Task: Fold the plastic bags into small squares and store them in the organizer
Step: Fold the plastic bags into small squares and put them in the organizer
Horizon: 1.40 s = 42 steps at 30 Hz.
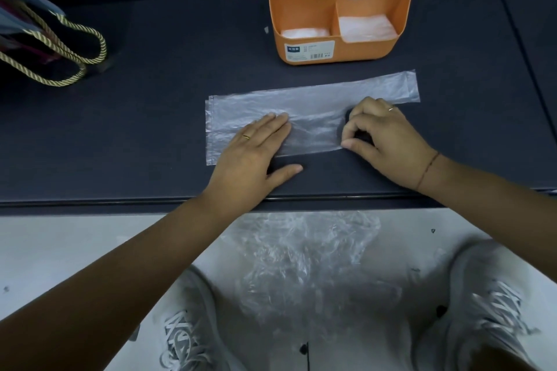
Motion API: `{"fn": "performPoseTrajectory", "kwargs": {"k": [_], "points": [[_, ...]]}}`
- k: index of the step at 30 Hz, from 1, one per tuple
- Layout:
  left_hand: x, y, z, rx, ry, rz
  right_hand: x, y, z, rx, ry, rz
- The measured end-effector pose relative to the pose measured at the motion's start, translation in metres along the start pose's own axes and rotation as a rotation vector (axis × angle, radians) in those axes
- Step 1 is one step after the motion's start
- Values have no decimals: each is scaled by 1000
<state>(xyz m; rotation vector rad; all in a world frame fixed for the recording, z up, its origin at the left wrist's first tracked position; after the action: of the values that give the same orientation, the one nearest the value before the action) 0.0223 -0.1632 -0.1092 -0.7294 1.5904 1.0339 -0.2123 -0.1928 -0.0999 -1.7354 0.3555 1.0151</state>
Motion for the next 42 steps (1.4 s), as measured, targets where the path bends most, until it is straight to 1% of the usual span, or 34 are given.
{"fn": "performPoseTrajectory", "kwargs": {"k": [3,6,9,11,13,15,18,21,24,26,28,29,31,34,37,42], "points": [[2,1,-3,49,125,-70,-14,-2,1,119,-22,-137],[8,-1,-6,112,236,-134,-25,-7,2,124,-9,-133],[8,2,-6,132,278,-132,-25,-21,3,68,31,52],[5,11,-3,139,286,-120,-17,-35,2,-51,8,225],[3,23,1,136,275,-84,0,-43,2,-164,-55,330],[2,31,5,122,259,-38,18,-42,4,-224,-52,336],[0,29,13,84,267,4,20,-32,10,-226,61,215],[-6,13,28,-4,274,111,4,-17,12,-114,52,48],[-16,-1,39,-126,265,269,-16,-5,10,92,23,-141],[-25,-7,41,-313,248,427,-23,1,6,240,9,-293],[-31,-11,38,-528,232,587,-24,5,-2,344,24,-386],[-32,-13,36,-607,232,645,-24,6,-6,379,47,-402],[-32,-14,30,-698,259,710,-21,6,-13,437,109,-407],[-30,-16,22,-785,315,723,-15,4,-19,508,214,-381],[-26,-24,18,-840,374,654,-10,-1,-19,569,315,-312],[-20,-30,12,-858,421,496,-7,0,-18,594,353,-195]]}}
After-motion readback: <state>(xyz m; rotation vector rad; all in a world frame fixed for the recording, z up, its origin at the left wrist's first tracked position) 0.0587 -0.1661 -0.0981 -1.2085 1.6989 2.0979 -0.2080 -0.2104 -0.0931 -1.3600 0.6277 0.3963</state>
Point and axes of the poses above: each hand's wrist, its own z-axis away from the middle knuckle, its own x-axis out of the palm, y = z × x, the point moved 2 cm from there along -z, towards the middle knuckle, and after that the axes turned 4 degrees about -z, right-handed, at the moved point
